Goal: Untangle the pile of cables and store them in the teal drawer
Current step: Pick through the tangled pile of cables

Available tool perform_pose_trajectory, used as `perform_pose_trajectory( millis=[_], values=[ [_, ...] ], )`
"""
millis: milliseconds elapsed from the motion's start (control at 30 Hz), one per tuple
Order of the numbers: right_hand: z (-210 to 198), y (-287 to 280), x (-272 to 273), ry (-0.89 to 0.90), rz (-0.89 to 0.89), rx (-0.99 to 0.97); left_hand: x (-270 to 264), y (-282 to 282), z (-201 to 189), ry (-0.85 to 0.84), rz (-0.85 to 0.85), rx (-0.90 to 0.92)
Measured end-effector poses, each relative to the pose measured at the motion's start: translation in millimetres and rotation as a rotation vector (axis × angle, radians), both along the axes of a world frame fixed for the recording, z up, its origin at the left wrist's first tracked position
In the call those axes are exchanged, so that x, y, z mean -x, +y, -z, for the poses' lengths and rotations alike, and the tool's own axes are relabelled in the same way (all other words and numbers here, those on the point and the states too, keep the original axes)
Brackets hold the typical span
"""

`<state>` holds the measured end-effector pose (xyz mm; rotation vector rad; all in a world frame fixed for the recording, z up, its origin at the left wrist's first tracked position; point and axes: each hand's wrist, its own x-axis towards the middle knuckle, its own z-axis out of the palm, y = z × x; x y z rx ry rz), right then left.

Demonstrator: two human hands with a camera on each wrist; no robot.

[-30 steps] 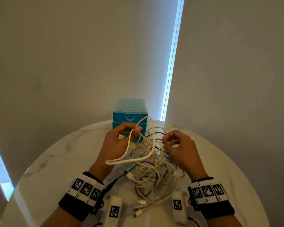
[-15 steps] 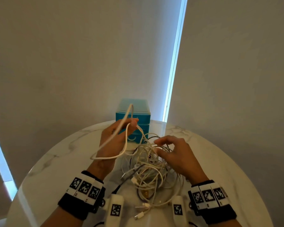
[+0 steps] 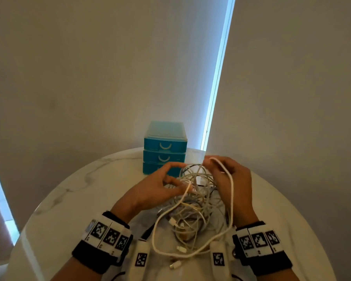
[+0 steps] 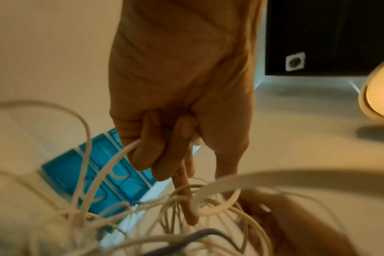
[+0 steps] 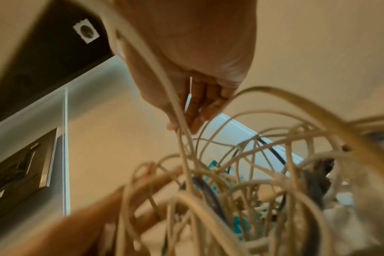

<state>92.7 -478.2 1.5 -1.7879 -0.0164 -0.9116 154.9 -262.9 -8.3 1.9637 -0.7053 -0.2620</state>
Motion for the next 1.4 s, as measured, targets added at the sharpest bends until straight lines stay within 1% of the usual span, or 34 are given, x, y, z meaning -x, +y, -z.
perform_pose_trajectory(
  millis=[67, 100, 167, 200, 267, 333, 400, 433, 467, 533, 567, 600, 633, 700, 733, 767, 833, 867, 900, 933, 967, 1000, 1033, 1067, 1167, 1233, 1300, 1400],
  values=[
    [-9.0, -3.8, -0.7, -0.111, -0.008, -0.255, -8.7, 3.7, 6.5, 0.013, -0.068, -0.056],
    [-12.2, -4.5, 0.0, -0.107, -0.041, -0.332, -13.3, 5.7, 10.1, 0.010, -0.089, -0.070],
    [-10.5, -2.6, 0.7, -0.027, -0.106, -0.363, -20.8, 9.2, 14.5, -0.034, -0.139, -0.068],
    [-9.3, -1.0, 1.7, -0.030, -0.122, -0.378, -22.9, 11.0, 14.7, -0.075, -0.182, -0.063],
    [-11.6, -2.4, 3.3, -0.148, -0.131, -0.475, -19.9, 12.6, 8.1, -0.165, -0.290, 0.021],
    [-20.3, -5.7, 6.1, -0.265, -0.163, -0.584, -8.8, 12.8, -3.3, -0.244, -0.367, 0.235],
    [-25.2, -0.2, 8.3, -0.302, -0.222, -0.660, 2.1, 10.3, -15.0, -0.252, -0.341, 0.431],
    [-25.3, 6.2, 10.0, -0.299, -0.254, -0.681, 7.7, 8.6, -19.6, -0.234, -0.284, 0.462],
    [-24.8, 13.6, 10.9, -0.289, -0.293, -0.697, 14.9, 6.2, -23.7, -0.219, -0.209, 0.443],
    [-26.1, 26.8, 13.5, -0.244, -0.355, -0.699, 24.0, -0.4, -23.2, -0.253, -0.086, 0.273],
    [-27.7, 30.0, 14.4, -0.221, -0.368, -0.685, 26.8, -4.1, -21.2, -0.293, -0.059, 0.196],
    [-28.6, 31.1, 14.2, -0.199, -0.380, -0.669, 26.9, -6.4, -19.0, -0.334, -0.062, 0.164],
    [-28.7, 30.7, 14.6, -0.172, -0.405, -0.663, 25.4, -7.2, -17.3, -0.355, -0.088, 0.182],
    [-24.1, 26.9, 13.2, -0.061, -0.458, -0.655, 17.0, -3.5, -14.2, -0.338, -0.164, 0.307],
    [-20.7, 24.8, 11.9, 0.032, -0.465, -0.596, 12.3, -0.7, -13.6, -0.319, -0.204, 0.380],
    [-16.2, 21.6, 9.5, 0.144, -0.444, -0.473, 9.1, 2.1, -13.9, -0.299, -0.240, 0.443],
    [-2.7, 11.3, 2.1, 0.324, -0.308, -0.112, 6.3, 5.2, -15.6, -0.248, -0.285, 0.553],
    [3.5, 4.9, -1.6, 0.371, -0.222, 0.056, 4.9, 6.7, -17.0, -0.195, -0.308, 0.624],
    [7.1, -0.5, -3.7, 0.406, -0.144, 0.180, 3.1, 9.5, -19.2, -0.126, -0.341, 0.708],
    [9.1, -4.8, -4.6, 0.429, -0.082, 0.262, 0.7, 13.8, -22.3, -0.056, -0.371, 0.798],
    [9.4, -8.1, -4.1, 0.438, -0.052, 0.298, -1.4, 19.5, -26.2, 0.001, -0.387, 0.885],
    [9.9, -11.0, -4.7, 0.427, -0.045, 0.292, -3.2, 25.1, -30.4, 0.040, -0.388, 0.948],
    [10.0, -12.1, -4.7, 0.382, -0.053, 0.243, -4.6, 29.9, -32.9, 0.057, -0.383, 0.975],
    [9.1, -11.0, -4.8, 0.309, -0.049, 0.184, -5.6, 33.0, -33.3, 0.054, -0.379, 0.964],
    [-2.9, 6.7, 1.7, 0.076, -0.026, 0.042, -6.6, 30.6, -27.3, 0.039, -0.350, 0.821],
    [-11.0, 23.8, 10.8, 0.035, -0.080, 0.069, -5.4, 23.0, -23.6, 0.080, -0.313, 0.767],
    [-14.1, 35.6, 17.5, 0.128, -0.186, 0.211, -2.8, 19.2, -24.5, 0.110, -0.298, 0.773],
    [-8.7, 41.2, 18.2, 0.367, -0.369, 0.485, -2.5, 21.7, -25.8, 0.162, -0.258, 0.822]
  ],
)
